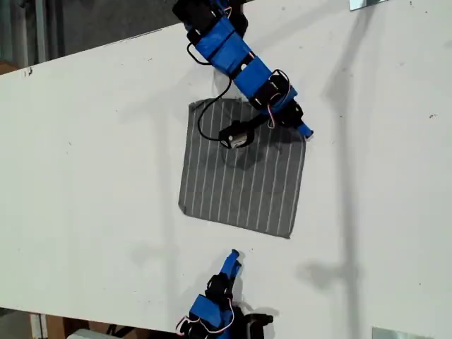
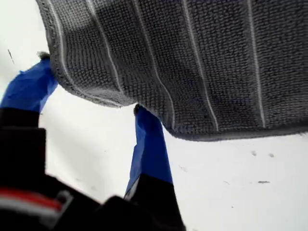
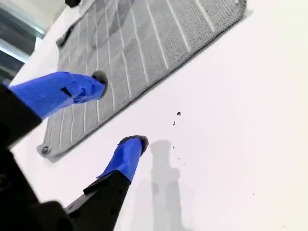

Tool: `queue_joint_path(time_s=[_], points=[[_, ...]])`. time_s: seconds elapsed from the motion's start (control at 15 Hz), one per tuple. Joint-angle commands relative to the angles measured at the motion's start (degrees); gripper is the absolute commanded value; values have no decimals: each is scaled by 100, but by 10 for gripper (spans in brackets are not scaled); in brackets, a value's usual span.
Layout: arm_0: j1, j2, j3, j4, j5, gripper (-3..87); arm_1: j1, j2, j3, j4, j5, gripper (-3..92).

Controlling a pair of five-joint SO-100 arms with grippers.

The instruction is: Grasp corners of a square towel and fold twice.

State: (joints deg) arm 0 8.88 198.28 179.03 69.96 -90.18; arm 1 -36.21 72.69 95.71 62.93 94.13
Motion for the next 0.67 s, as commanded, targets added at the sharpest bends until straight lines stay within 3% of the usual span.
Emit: queue_joint_path(time_s=[0.0,0.07,0.13,0.4,0.6], points=[[79,44,26,-158,-26,225,62,79,-229,79,132,148],[88,44,26,-158,-44,224,97,53,-211,141,202,39],[88,44,26,-149,-44,224,97,53,-185,158,237,-1],[132,44,26,-193,-88,225,-26,105,-290,334,272,-1],[132,44,26,-220,-141,218,-255,105,-976,1318,475,-1]])
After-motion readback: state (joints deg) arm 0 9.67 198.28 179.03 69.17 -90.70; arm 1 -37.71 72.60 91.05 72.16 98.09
